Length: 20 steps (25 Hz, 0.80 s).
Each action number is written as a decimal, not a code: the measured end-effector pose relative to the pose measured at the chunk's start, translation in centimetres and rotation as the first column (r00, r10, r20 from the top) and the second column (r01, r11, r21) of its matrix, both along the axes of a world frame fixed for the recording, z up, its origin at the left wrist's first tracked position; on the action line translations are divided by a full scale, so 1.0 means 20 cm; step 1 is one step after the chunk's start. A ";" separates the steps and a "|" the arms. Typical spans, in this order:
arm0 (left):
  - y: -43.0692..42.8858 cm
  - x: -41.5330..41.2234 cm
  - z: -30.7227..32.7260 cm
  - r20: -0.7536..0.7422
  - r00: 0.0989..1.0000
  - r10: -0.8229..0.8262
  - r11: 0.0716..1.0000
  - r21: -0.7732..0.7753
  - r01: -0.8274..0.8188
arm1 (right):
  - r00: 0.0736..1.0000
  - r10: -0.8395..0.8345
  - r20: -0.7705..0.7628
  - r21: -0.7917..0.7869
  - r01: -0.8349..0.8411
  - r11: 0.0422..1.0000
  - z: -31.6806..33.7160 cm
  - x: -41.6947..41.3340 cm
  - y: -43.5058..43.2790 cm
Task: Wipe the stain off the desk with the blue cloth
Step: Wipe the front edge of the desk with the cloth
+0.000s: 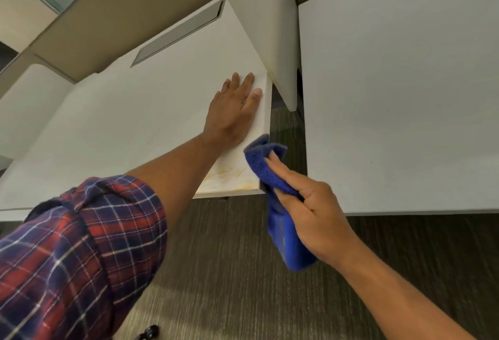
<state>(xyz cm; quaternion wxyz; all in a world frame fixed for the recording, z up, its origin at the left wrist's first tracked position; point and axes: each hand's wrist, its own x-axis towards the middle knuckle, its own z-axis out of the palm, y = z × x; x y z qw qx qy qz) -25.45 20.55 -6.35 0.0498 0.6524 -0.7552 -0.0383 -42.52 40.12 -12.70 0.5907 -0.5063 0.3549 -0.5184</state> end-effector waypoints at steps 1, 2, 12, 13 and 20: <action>0.00 0.00 -0.01 -0.009 1.000 -0.001 1.000 0.002 0.001 | 1.000 -0.014 0.018 0.008 0.014 1.000 0.01 -0.04 0.00; 0.00 0.00 -0.01 -0.014 1.000 0.000 1.000 0.009 0.000 | 0.997 -0.068 0.042 0.038 0.066 0.997 0.01 -0.07 -0.02; 0.00 0.00 0.00 0.007 1.000 -0.005 1.000 0.007 0.004 | 0.990 -0.129 0.047 0.072 0.126 0.989 0.04 0.06 -0.14; 0.00 0.00 0.00 0.004 1.000 -0.001 1.000 0.006 0.001 | 0.993 -0.099 0.066 0.064 0.095 0.993 0.02 0.05 -0.06; 0.02 -0.01 0.00 -0.023 1.000 0.016 1.000 0.015 -0.016 | 0.963 -0.202 0.177 0.141 0.179 0.974 0.02 -0.08 0.05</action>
